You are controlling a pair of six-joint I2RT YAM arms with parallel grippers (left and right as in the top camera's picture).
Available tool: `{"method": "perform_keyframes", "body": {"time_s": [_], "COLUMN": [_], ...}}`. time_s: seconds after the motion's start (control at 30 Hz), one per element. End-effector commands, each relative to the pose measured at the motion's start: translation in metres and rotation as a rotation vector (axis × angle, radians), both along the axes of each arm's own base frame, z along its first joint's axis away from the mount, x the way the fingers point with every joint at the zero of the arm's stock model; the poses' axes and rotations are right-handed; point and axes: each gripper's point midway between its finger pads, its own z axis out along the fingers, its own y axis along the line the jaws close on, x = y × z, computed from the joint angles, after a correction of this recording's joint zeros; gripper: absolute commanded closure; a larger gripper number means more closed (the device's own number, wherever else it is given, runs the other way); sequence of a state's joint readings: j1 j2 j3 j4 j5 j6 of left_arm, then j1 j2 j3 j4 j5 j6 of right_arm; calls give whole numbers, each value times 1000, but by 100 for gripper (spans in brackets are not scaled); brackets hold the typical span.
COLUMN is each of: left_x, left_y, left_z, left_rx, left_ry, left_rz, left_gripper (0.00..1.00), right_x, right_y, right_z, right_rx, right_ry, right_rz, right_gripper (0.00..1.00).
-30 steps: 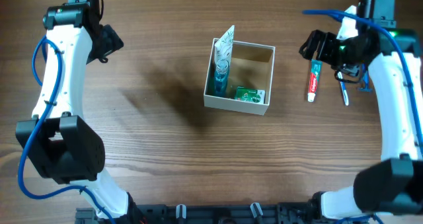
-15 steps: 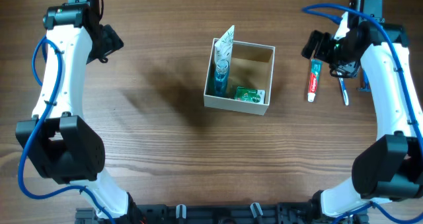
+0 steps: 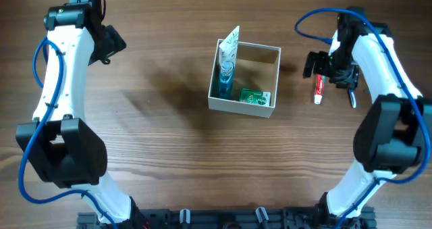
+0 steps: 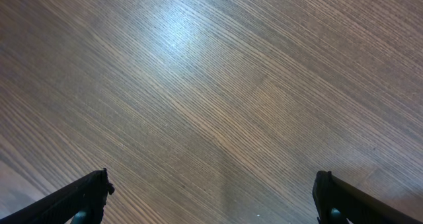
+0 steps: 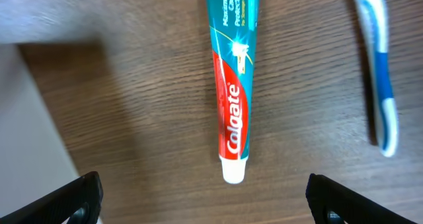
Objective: Pack container
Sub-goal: 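Lower and close the right gripper on the Colgate toothpaste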
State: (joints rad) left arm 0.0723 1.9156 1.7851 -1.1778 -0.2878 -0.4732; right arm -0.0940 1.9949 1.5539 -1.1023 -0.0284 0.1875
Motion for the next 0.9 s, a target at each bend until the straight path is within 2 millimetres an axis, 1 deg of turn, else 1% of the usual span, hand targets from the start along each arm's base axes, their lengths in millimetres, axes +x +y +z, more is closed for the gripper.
{"method": "perform_keyframes", "body": {"time_s": [0.0, 0.1, 0.2, 0.33, 0.47, 0.57, 0.77, 0.87], "left_x": [0, 0, 0, 0, 0, 0, 0, 0], "left_y": [3, 3, 3, 3, 3, 3, 3, 3], "left_z": [-1, -1, -1, -1, -1, -1, -1, -1], "left_rx": [7, 7, 7, 7, 7, 7, 7, 7], "left_ry": [4, 4, 4, 4, 4, 4, 4, 4], "left_rz": [9, 9, 9, 9, 9, 9, 9, 9], "left_gripper": [0, 0, 0, 0, 0, 0, 0, 0], "right_x": [-2, -5, -2, 10, 29, 38, 34, 33], "right_y": [-1, -2, -2, -6, -7, -8, -8, -8], "right_z": [-20, -29, -36, -42, -44, -48, -63, -66], "right_rx": [-17, -17, -16, -35, -47, -51, -45, -46], "right_ry": [52, 76, 77, 38, -34, -62, -28, -19], "right_rz": [67, 98, 142, 168, 164, 162, 158, 146], "right_gripper": [0, 0, 0, 0, 0, 0, 0, 0]}}
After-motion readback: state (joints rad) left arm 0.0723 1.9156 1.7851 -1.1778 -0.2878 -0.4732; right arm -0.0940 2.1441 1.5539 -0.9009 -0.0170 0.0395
